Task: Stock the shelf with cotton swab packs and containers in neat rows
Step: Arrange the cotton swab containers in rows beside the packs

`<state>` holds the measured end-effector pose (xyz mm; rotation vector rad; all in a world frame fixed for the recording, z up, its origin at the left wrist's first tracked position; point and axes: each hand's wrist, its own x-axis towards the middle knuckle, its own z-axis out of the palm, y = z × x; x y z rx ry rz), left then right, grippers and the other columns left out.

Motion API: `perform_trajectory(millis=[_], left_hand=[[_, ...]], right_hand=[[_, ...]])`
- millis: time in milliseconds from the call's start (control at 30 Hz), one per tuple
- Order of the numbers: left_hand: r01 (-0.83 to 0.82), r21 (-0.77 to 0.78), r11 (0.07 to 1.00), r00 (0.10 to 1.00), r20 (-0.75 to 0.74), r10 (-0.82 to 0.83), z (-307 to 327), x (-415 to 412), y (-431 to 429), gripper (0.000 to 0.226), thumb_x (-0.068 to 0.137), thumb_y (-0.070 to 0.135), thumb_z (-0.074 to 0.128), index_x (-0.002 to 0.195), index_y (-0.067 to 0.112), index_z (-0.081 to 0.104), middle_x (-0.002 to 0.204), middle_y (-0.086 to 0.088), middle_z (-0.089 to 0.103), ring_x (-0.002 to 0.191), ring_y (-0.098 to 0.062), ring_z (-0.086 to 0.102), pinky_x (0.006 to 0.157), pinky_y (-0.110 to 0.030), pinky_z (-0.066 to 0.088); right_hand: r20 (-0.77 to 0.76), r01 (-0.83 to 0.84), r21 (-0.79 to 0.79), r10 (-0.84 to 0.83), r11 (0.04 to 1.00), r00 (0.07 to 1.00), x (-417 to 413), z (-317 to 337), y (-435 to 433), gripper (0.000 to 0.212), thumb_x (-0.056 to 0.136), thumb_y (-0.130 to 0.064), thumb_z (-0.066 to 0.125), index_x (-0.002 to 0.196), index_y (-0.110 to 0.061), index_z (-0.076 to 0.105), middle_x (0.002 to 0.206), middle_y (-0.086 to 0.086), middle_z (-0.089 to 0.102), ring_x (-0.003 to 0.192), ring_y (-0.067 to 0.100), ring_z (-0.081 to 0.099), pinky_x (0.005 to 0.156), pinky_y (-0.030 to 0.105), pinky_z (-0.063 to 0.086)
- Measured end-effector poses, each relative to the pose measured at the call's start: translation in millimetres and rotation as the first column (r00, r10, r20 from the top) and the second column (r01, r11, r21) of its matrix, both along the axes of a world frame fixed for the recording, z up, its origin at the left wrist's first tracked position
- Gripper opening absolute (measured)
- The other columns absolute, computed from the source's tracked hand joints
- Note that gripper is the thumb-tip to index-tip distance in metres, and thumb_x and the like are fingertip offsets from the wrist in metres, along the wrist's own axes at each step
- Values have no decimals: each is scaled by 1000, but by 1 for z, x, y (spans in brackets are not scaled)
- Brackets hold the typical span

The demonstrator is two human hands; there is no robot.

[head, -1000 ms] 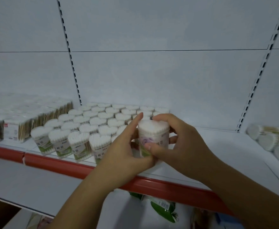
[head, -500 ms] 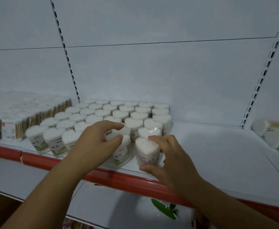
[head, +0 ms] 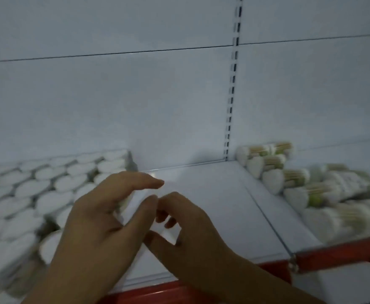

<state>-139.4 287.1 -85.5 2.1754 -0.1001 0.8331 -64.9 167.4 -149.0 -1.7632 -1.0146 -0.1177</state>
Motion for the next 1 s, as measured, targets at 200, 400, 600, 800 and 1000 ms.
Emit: perform_trajectory(millis=[200,400,600,800,1000], left_hand=[[316,68,946,930,-222,-294,-27,69,-82,35,65,60,54,100,58,60,101,36,63,100,10,59,73,-15,50],[419,298,858,879,-370,-301,-35,149,-146,37,79,50,60,113,59,49,125,43,41,121,15,36,103,-4,27],[280,493,823,946,-287,-150,-70,201,-184,70,81,32,72,142,35,37,139,17,43,127,-3,38,100,-9,28],[183,41,982,960,-225,-169,-68,195,-171,59,58,45,74,113,54,53,105,27,65,87,-5,63,70,-10,49],[140,-636,759,961,-98,-260,-60,202,-142,43,83,-3,61,114,26,54,91,-4,73,80,-15,71,61,-22,54]], right_hand=[[-29,161,-163,-167,973,985,43,30,-168,6,81,-31,67,81,-38,67,80,-17,67,74,2,63,66,14,49],[84,427,-243,-419,871,904,106,53,-303,13,77,-26,71,82,-37,67,83,-19,69,76,0,65,67,9,48],[70,277,-664,-311,695,948,165,45,-352,54,65,-72,58,112,-65,34,110,-52,35,104,-31,34,78,7,38],[164,293,-739,-260,607,952,187,45,-351,77,54,-84,59,121,-52,38,118,-36,37,103,-7,47,86,20,43],[186,287,-734,-225,616,956,198,30,-351,87,28,-102,41,107,-71,22,120,-53,8,104,-4,47,83,23,46]])
